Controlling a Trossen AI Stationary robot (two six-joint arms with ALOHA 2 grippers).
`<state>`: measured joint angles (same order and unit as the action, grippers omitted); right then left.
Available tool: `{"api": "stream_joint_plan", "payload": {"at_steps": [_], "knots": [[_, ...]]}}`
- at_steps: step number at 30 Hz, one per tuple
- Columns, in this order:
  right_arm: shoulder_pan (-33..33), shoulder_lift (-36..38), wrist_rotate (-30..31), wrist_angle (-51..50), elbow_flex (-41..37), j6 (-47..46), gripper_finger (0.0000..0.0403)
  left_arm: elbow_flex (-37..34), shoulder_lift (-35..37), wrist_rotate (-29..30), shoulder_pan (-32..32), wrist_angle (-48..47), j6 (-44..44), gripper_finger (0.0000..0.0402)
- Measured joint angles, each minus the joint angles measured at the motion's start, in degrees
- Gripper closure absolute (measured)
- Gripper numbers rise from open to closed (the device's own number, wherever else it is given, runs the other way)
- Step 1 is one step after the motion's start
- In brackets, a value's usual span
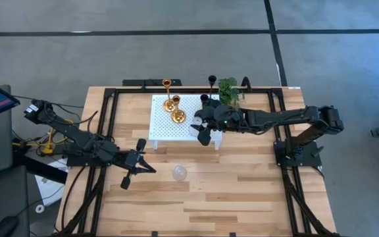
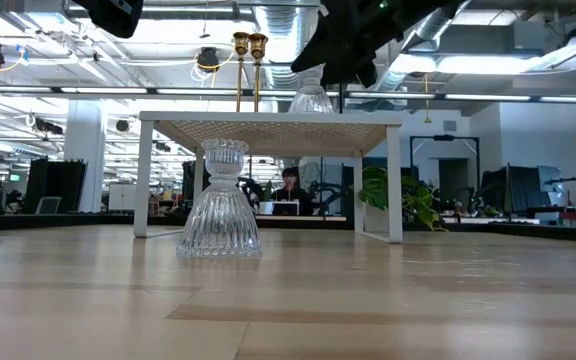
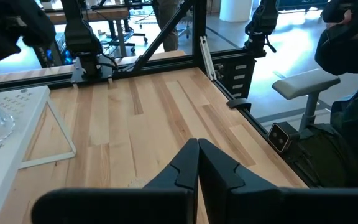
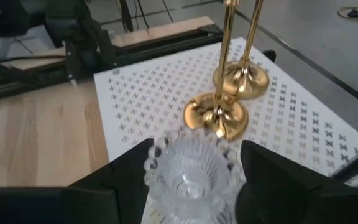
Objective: Pick & Place candle stick holders
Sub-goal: Put the top transparent glass candle holder on the shelf, then put the transparent glass candle holder on the shelf
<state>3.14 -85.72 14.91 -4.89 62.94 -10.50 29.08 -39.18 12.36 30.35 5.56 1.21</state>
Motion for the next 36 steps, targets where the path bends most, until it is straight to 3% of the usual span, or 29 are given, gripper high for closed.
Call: {"api": "stream_joint_plan", "payload": {"at_steps": [27,31,36], "knots": [[-2.56,8.24,-1.04,-1.58,-0.01,0.53,0.0172,0.0,0.0,0.0,0.0,-0.04,0.0,0.0392],[-4.65,10.66,-6.09,-4.33,-0.01,0.54,0.0173,0.0,0.0,0.02,0.01,-0.13,0.0,0.0392],[-8.88,13.34,-5.61,-12.72,-0.01,1.28,0.0192,0.0,0.0,0.01,0.01,-0.2,0.0,0.0392]]}}
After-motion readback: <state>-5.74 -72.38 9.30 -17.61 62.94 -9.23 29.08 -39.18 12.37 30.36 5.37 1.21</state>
